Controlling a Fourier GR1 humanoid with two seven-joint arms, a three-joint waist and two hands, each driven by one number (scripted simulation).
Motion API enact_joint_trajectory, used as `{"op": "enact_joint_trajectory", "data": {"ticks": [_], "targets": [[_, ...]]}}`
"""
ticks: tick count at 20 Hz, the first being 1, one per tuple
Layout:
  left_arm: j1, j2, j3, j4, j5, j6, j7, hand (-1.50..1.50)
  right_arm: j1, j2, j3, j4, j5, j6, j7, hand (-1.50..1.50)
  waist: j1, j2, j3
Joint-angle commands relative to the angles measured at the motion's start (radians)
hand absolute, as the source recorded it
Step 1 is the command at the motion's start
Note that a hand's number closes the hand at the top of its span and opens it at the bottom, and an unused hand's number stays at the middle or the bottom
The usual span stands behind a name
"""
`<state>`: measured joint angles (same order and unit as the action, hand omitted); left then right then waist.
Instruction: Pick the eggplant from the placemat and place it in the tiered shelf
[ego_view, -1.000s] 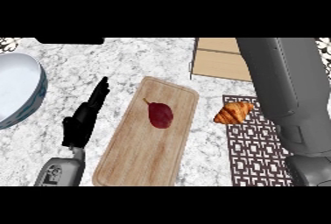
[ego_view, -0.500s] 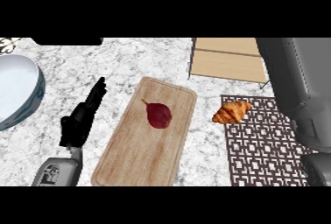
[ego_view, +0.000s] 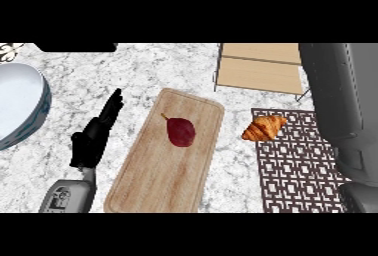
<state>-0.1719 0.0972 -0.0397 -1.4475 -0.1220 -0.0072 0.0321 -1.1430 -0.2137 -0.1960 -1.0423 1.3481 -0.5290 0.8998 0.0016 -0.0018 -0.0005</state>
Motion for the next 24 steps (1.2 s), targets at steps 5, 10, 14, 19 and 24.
{"op": "enact_joint_trajectory", "data": {"ticks": [5, 10, 14, 19, 24], "targets": [[0.047, -0.002, 0.005, 0.029, -0.010, -0.001, -0.081, 0.00, -0.027, -0.018, -0.031, -0.050, -0.159, 0.016, -0.064, -1.50, 0.008, 0.002, 0.000], [-0.019, -0.005, 0.020, 0.043, 0.007, -0.013, -0.023, 0.00, -0.062, -0.033, -0.064, -0.114, -0.195, -0.011, -0.035, -1.50, 0.005, 0.003, 0.000], [-0.004, 0.001, 0.010, -0.005, -0.008, -0.005, 0.012, 0.00, -0.045, -0.035, -0.104, -0.260, -0.199, -0.079, 0.008, -1.50, -0.002, -0.003, 0.001], [0.034, 0.012, 0.023, -0.012, -0.002, -0.010, -0.018, 0.00, -0.007, -0.081, -0.157, -0.425, -0.115, 0.022, 0.157, -1.50, -0.018, -0.008, 0.000], [0.042, 0.010, 0.034, -0.039, 0.009, -0.002, 0.020, 0.00, 0.082, -0.126, -0.236, -0.647, -0.201, 0.302, 0.270, -1.50, -0.049, -0.021, 0.001]]}}
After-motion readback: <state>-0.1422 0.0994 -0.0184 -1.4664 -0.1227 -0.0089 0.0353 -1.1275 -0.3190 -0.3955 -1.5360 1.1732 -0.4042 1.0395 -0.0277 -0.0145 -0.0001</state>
